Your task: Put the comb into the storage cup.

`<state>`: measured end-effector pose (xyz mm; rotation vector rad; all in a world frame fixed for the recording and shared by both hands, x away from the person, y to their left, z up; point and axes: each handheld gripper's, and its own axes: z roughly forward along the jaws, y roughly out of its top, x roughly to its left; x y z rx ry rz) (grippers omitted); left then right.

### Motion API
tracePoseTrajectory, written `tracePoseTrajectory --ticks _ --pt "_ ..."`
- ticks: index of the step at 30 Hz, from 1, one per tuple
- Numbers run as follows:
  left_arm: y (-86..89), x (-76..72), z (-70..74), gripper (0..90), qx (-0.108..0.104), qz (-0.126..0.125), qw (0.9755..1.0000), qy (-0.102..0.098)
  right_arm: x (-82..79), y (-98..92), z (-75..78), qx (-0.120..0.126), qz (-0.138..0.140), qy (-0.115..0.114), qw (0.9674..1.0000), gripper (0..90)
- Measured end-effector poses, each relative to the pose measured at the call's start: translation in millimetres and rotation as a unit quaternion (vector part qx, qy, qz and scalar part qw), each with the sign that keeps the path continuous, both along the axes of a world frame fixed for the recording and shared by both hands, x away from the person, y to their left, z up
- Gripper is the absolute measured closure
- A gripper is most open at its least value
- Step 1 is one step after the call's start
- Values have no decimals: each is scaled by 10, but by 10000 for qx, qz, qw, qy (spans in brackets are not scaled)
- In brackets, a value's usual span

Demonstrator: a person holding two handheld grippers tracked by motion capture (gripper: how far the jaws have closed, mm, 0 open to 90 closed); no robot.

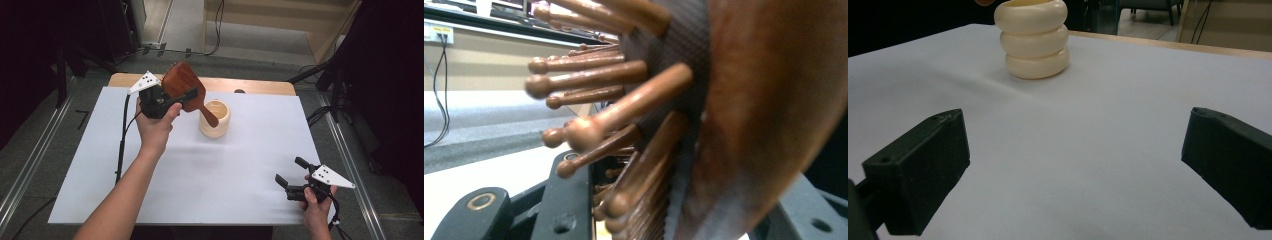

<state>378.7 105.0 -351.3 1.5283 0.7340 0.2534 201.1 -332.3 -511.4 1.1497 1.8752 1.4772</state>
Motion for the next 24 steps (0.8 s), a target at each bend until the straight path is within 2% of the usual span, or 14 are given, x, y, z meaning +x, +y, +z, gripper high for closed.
tracePoseTrajectory --ticks 11,15,24 --pt "-48 129 12 563 -40 91 10000 -7 2 10 -3 62 21 -1 10000 0" --pt "-58 162 -11 563 -118 115 9999 32 4 10 4 70 28 -2 10000 0" --pt "-91 232 -13 563 -113 197 9997 5 10 25 10 75 59 -42 9999 0"
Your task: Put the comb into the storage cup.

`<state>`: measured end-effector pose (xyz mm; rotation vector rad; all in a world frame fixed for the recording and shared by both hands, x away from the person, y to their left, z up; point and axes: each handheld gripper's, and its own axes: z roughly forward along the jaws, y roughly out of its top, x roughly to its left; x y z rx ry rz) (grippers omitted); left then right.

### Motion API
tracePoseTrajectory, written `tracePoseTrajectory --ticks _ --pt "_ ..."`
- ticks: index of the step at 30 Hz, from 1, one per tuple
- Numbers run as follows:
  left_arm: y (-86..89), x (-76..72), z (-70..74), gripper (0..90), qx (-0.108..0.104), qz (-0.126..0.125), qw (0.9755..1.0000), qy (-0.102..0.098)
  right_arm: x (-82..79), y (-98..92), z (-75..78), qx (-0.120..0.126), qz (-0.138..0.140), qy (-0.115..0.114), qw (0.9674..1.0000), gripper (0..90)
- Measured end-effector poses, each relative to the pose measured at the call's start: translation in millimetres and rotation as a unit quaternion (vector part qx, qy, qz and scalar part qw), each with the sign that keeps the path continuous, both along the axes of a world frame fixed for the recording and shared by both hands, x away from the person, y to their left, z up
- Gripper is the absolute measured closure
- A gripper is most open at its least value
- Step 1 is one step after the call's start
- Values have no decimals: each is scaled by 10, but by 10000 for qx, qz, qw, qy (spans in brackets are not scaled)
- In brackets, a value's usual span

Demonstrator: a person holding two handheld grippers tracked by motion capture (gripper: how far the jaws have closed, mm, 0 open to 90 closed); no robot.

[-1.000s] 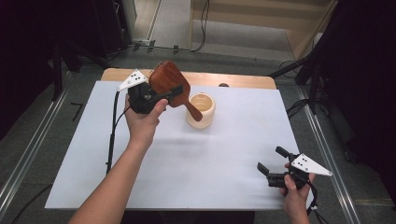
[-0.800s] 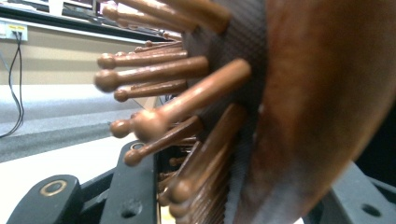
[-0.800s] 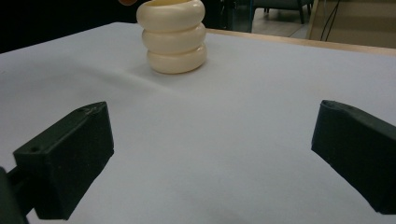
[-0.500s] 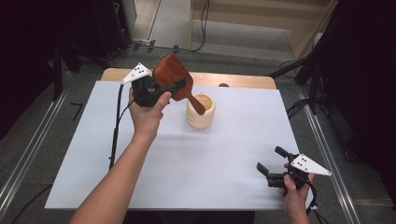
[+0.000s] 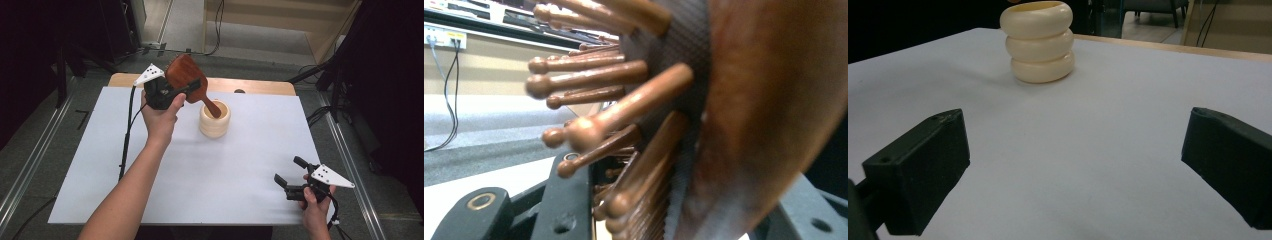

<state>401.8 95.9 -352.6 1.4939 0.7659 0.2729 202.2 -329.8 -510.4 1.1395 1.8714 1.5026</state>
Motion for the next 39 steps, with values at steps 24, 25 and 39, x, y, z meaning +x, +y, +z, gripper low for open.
tracePoseTrajectory --ticks 24,25,39 --pt "-96 181 -162 562 193 218 9995 87 -1 -4 4 35 105 -21 9999 0" --pt "-103 183 -166 562 180 232 9995 93 -3 1 5 35 119 -18 9999 0" --pt "-177 207 -298 560 336 249 9990 146 -8 -3 -4 78 139 5 9999 0"
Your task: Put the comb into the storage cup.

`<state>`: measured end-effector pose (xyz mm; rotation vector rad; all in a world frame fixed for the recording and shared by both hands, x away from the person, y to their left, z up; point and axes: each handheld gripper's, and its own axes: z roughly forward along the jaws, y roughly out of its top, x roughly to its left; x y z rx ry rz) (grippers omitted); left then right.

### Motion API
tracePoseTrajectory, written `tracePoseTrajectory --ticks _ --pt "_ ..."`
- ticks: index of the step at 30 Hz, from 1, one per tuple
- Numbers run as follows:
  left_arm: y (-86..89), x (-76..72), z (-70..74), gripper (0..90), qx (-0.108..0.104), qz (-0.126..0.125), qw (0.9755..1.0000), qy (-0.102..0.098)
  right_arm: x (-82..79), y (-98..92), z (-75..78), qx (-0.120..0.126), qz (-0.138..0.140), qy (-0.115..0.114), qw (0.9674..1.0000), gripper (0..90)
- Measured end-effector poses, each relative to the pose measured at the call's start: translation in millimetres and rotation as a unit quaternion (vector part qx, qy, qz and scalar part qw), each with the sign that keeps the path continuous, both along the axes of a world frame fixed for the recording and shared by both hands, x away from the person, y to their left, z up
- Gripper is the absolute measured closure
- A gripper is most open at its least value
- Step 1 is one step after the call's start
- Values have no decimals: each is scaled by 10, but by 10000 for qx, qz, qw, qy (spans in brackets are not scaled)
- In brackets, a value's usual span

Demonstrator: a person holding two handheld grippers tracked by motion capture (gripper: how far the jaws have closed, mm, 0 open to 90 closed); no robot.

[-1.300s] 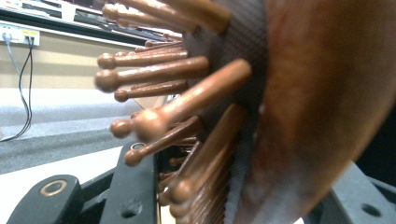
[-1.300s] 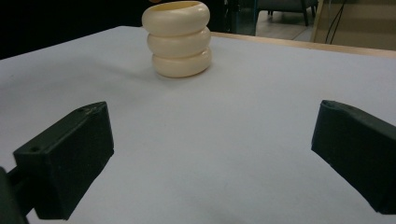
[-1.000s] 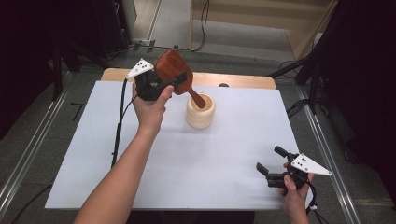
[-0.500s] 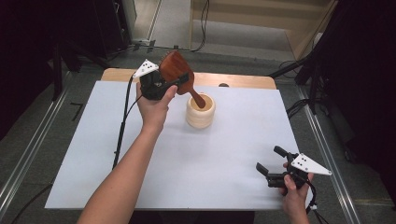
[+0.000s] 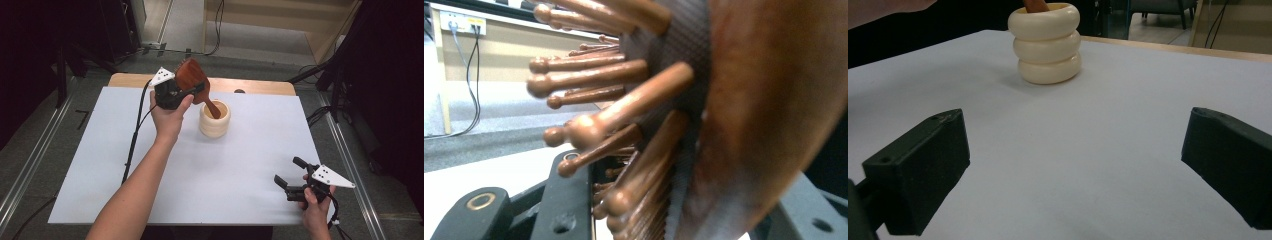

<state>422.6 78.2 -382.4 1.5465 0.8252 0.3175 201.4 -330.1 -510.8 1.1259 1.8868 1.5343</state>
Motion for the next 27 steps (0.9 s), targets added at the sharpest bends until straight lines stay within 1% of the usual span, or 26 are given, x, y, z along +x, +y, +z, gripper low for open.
tracePoseTrajectory --ticks 18,27 --pt "-94 53 -186 556 16 22 9999 168 -3 5 5 -7 -10 -8 10000 0" --pt "-132 63 -244 556 23 5 9997 228 -4 3 5 -4 -2 -9 10000 0"
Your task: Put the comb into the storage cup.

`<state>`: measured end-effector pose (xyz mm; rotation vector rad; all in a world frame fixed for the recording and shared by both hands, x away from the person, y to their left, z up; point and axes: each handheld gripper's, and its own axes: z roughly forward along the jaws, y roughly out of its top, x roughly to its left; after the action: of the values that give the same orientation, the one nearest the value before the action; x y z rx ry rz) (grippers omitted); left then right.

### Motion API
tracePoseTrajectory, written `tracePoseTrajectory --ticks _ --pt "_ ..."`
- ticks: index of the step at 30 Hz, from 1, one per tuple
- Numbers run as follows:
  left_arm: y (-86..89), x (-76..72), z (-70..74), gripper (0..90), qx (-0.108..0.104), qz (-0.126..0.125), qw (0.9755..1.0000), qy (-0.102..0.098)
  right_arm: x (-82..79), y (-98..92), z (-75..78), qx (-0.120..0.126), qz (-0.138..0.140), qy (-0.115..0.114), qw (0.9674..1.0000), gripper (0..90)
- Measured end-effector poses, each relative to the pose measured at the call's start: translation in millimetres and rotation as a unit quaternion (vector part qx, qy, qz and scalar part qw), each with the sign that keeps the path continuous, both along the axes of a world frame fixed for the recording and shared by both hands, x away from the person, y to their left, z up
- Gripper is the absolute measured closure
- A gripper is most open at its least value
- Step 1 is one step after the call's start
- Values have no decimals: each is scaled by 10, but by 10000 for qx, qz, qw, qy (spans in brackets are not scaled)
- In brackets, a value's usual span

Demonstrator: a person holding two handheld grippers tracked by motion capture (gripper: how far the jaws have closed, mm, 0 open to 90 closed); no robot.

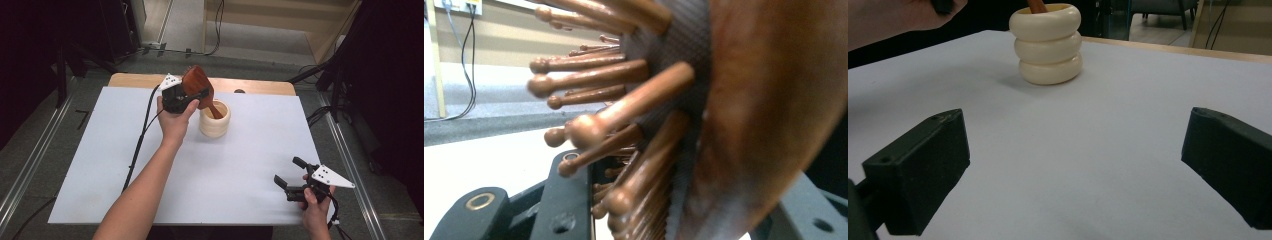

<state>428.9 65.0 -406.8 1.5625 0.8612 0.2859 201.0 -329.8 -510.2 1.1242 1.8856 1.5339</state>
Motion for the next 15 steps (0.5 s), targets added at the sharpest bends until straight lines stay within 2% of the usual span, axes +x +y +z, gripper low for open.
tracePoseTrajectory --ticks 15 --pt "-58 23 -125 556 44 24 9999 116 5 2 -8 12 10 7 10000 0"
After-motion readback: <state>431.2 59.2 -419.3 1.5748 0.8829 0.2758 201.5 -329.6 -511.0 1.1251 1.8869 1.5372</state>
